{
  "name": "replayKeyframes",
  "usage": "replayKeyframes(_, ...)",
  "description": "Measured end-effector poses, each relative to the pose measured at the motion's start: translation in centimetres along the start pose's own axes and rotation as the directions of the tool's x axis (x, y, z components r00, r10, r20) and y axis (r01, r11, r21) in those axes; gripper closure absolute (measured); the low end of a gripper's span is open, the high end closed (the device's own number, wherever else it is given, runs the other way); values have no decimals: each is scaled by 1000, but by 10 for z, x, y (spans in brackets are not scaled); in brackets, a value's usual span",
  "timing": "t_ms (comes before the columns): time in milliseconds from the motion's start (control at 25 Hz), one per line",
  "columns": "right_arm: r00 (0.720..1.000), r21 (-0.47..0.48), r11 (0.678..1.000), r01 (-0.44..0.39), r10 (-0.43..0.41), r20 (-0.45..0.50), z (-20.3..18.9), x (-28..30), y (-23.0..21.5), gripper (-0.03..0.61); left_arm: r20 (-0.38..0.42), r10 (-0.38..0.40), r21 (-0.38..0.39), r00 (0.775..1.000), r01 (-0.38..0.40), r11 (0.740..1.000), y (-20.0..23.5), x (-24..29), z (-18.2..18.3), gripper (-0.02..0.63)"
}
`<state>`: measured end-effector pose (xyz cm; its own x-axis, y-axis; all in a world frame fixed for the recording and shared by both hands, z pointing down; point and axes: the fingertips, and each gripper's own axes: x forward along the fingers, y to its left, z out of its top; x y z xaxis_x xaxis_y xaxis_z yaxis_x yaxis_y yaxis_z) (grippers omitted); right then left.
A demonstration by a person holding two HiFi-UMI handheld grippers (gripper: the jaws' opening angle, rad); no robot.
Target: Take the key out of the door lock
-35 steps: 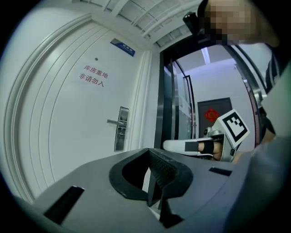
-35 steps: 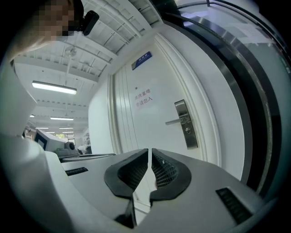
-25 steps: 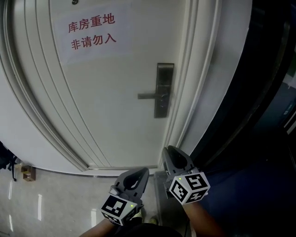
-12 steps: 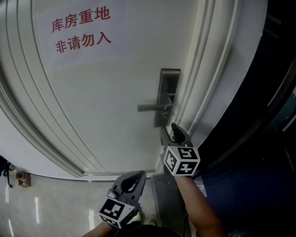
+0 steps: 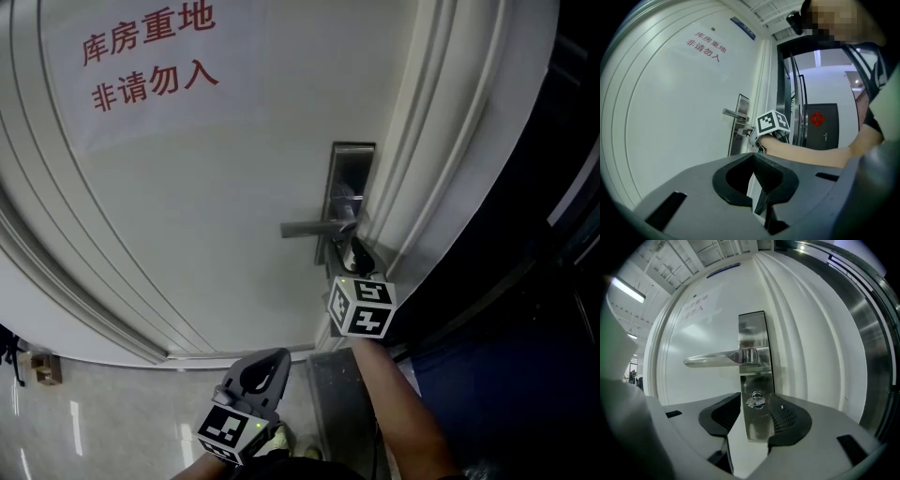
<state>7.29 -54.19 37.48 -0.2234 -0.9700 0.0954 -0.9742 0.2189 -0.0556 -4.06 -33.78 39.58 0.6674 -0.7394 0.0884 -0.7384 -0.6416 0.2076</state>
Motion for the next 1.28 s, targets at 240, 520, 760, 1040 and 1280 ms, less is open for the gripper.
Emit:
replayKeyframes(240,999,-10,1000,29,-30,-13,-5,10,-3,416,2,-8,9,1000,8,1000,4,5,0,609)
replayKeyframes(520,999,-23,999,34,-34,-18,-5,11,-3,443,0,-17,3,1000,17,1000,2,7,0,609)
replayKeyframes(760,999,9,999,39,-39,-18,-5,6,-3,454,4,-23,9,1000,23,1000,0,7,1,609)
replayKeyframes(1040,999,-21,999,47,-47,-25,-6,6,-3,459,7,-16,-3,1000,16,1000,1,5,1,609)
replayKeyframes(1280,996,-132,988,82,-84,-15,-5,8,-1,459,7,-20,6,1000,20,1000,1,6,2,609)
